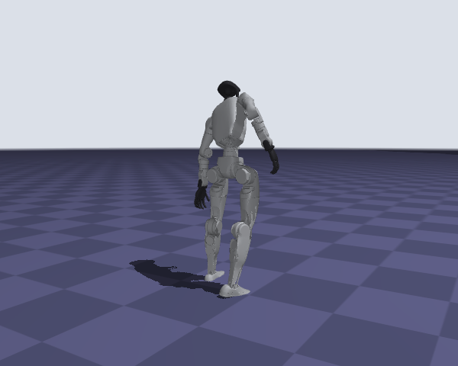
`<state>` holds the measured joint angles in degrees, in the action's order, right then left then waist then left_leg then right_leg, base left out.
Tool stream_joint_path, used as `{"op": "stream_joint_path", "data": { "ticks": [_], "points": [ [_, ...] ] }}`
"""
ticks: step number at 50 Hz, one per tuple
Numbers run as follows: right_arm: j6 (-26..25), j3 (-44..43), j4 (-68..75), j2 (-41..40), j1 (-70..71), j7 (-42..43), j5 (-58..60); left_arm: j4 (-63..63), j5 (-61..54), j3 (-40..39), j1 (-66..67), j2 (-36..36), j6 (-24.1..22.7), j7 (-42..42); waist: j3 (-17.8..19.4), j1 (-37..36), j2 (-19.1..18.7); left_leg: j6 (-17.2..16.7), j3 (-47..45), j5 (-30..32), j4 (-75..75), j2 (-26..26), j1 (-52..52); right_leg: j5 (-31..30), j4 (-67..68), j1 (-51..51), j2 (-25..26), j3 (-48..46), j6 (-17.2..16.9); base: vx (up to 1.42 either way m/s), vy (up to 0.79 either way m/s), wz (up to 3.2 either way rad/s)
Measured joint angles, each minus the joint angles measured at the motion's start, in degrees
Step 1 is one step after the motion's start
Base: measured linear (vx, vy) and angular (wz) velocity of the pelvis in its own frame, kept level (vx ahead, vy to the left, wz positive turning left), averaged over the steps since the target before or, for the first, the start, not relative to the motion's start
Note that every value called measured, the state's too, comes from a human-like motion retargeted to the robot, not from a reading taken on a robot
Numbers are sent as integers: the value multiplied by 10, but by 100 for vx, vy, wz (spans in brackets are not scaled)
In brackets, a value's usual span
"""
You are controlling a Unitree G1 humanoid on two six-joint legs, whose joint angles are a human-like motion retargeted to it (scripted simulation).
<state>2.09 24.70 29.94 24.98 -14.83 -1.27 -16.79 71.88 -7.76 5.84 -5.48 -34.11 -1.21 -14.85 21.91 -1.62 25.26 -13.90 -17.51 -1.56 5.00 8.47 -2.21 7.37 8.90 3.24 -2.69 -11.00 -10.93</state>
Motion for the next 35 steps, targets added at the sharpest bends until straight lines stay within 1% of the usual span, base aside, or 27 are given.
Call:
{"op": "stream_joint_path", "data": {
  "ticks": [3, 6, 10, 12, 13, 15, 17, 20, 22, 25, 28, 32, 35],
  "points": [
    [-2, 14, 3, 4, -2, -8, -1, -28, -3, 38, -82, -29, -3, -10, 3, 23, -6, 2, 18, -7, 0, -1, 8, -3, -6, -39, 0, -35, 0, 30, 8, 58],
    [-7, 27, 12, 6, 8, -14, -1, -35, -4, 85, -177, -56, -5, -11, 12, 40, -4, 8, 31, -17, 0, -10, 22, -23, -34, -78, -2, -43, -17, 30, 4, 44],
    [-5, 25, 21, 6, 11, -21, -5, -10, 24, 138, -298, -78, -8, 3, 22, 58, 7, 15, 43, -38, -14, -27, 43, -102, -56, -133, -13, -43, -41, 33, -4, 39],
    [-9, 27, 26, 3, 23, -18, -9, -7, 14, 159, -344, -88, -8, -1, 27, 66, 4, 10, 50, -36, 0, -24, 57, -169, -105, -148, 2, -39, -41, 34, -20, 25],
    [-9, 25, 26, 2, 22, -18, -9, -6, 15, 165, -357, -92, -9, -2, 26, 68, 2, 5, 51, -41, 0, -20, 63, -183, -115, -156, 10, -37, -41, 38, -27, 25],
    [-10, 16, 25, -1, 22, -18, -10, -6, 18, 176, -380, -94, -11, -6, 27, 74, -2, -3, 59, -50, 0, -15, 74, -192, -130, -163, 20, -36, -41, 43, -26, 39],
    [-11, 7, 27, -4, 22, -13, -10, -9, 20, 180, -386, -87, -13, -12, 27, 80, -9, -3, 73, -61, -2, -20, 83, -194, -132, -156, 13, -42, -41, 48, -15, 60],
    [-11, -2, 34, -8, 24, 4, -5, -19, 18, 170, -363, -65, -15, -24, 25, 89, -24, 7, 98, -75, -25, -35, 85, -185, -125, -136, -11, -60, -41, 49, -5, 67],
    [-13, -2, 41, -8, 33, 14, 2, -28, 8, 157, -327, -45, -13, -29, 24, 90, -36, 14, 106, -71, -53, -41, 77, -165, -116, -125, -22, -66, -41, 46, -7, 47],
    [-17, -2, 45, -1, 55, 20, 9, -41, -4, 137, -261, -18, -8, -25, 24, 82, -49, 22, 106, -59, -89, -44, 53, -143, -102, -116, -26, -65, -41, 41, -15, 9],
    [-13, -8, 33, 6, 70, 25, 6, -44, 8, 130, -197, -1, -6, -8, 23, 61, -48, 27, 105, -39, -79, -46, 22, -129, -98, -108, -23, -59, -41, 38, -14, -19],
    [0, -17, 12, 13, 80, 30, 0, -36, 39, 106, -117, 14, -6, 21, 26, 28, -45, 19, 95, 14, -13, -39, -15, -110, -98, -93, -14, -49, -41, 36, -4, -31],
    [7, -21, 2, 19, 81, 31, 1, -22, 52, 74, -65, 27, -5, 37, 27, 5, -40, 8, 65, 11, 0, -28, -59, -95, -93, -82, -7, -40, -41, 36, 1, -35]
  ]
}}
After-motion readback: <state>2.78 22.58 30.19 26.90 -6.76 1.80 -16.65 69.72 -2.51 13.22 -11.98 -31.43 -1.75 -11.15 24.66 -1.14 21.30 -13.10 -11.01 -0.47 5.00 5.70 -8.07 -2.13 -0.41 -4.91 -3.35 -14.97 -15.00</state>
